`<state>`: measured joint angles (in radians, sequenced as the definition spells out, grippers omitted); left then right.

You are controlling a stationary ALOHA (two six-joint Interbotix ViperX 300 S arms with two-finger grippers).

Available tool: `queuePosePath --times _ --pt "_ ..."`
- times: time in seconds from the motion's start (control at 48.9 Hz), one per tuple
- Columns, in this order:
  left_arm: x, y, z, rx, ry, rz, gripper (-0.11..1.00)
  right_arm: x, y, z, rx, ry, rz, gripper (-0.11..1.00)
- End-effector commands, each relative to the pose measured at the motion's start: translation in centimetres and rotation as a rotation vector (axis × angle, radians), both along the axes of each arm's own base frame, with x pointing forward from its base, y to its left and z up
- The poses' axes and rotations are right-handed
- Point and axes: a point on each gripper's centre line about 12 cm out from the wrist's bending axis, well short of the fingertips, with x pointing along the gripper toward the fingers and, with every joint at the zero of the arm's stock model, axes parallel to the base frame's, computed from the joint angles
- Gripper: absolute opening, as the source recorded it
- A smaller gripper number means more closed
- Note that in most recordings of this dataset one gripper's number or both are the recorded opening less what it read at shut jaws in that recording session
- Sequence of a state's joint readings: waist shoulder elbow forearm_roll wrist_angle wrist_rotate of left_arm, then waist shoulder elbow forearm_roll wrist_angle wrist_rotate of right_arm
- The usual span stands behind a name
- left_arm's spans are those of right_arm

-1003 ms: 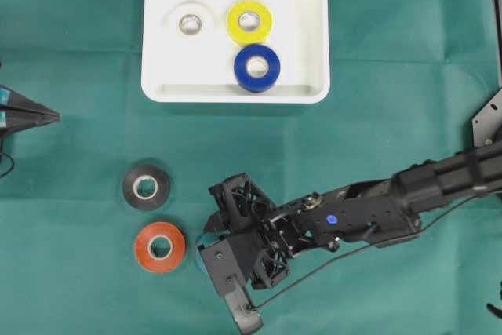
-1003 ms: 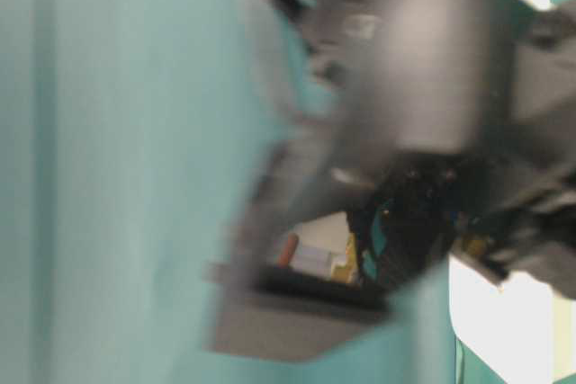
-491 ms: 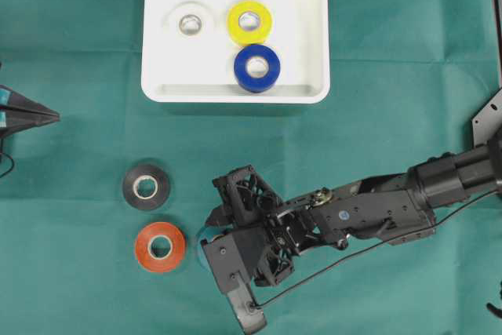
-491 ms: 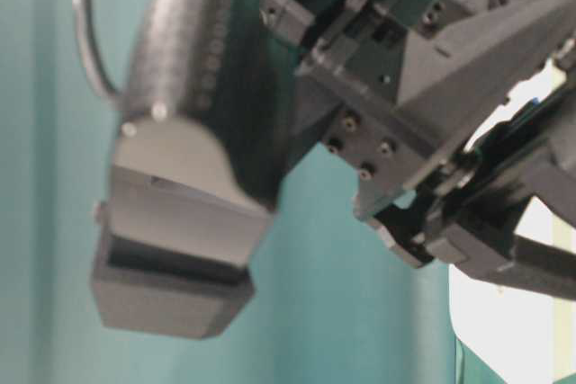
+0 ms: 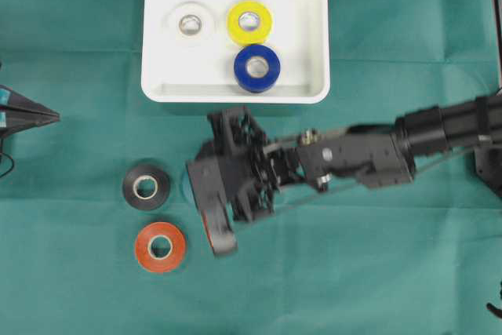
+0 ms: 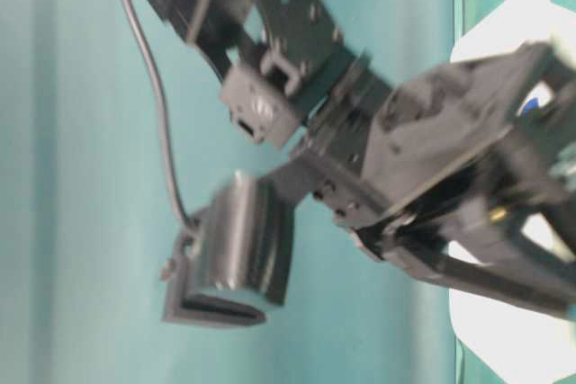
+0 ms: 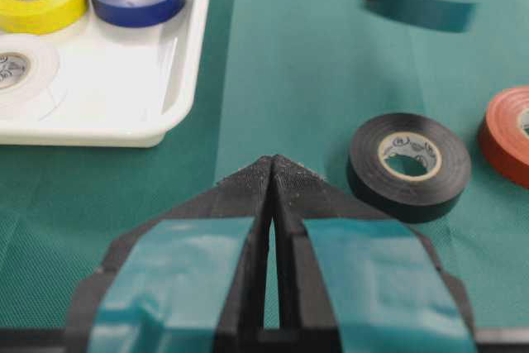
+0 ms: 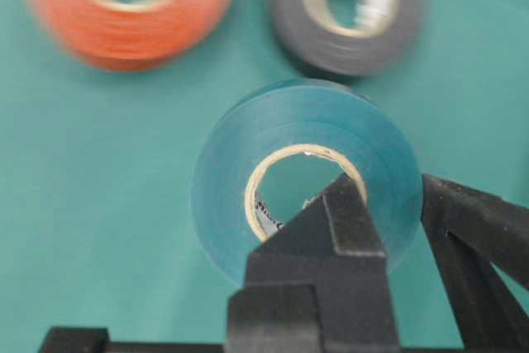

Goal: Put the tape into the white case with the right arm.
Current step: 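Lift the teal roll and set it in the tray's lower left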

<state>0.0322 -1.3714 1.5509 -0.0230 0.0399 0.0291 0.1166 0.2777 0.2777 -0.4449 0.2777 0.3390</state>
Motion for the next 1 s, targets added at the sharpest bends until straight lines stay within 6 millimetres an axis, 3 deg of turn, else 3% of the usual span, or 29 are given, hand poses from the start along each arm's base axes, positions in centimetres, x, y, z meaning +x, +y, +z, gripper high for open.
queuePosePath --times 0.0,0.307,0.491,0.614,0.983 --pt "0.2 0.0 0.7 -0.002 -0.018 0.002 0.00 0.4 -1.9 2.8 0.005 -0.077 -0.031 0.00" --pt "0.2 0.0 0.6 -0.002 -0.017 0.002 0.00 0.7 -10.0 3.5 0.012 -0.151 -0.172 0.00" --pt "0.2 0.0 0.6 -0.002 -0.015 0.002 0.00 0.4 -13.3 3.6 0.011 -0.175 -0.232 0.00" --pt "0.2 0.0 0.7 -0.002 -0.018 0.002 0.00 0.2 -14.5 3.7 0.016 -0.196 -0.251 0.00" --pt "0.2 0.0 0.6 -0.002 -0.017 0.002 0.00 -0.1 -15.6 3.2 0.021 -0.188 -0.280 0.00"
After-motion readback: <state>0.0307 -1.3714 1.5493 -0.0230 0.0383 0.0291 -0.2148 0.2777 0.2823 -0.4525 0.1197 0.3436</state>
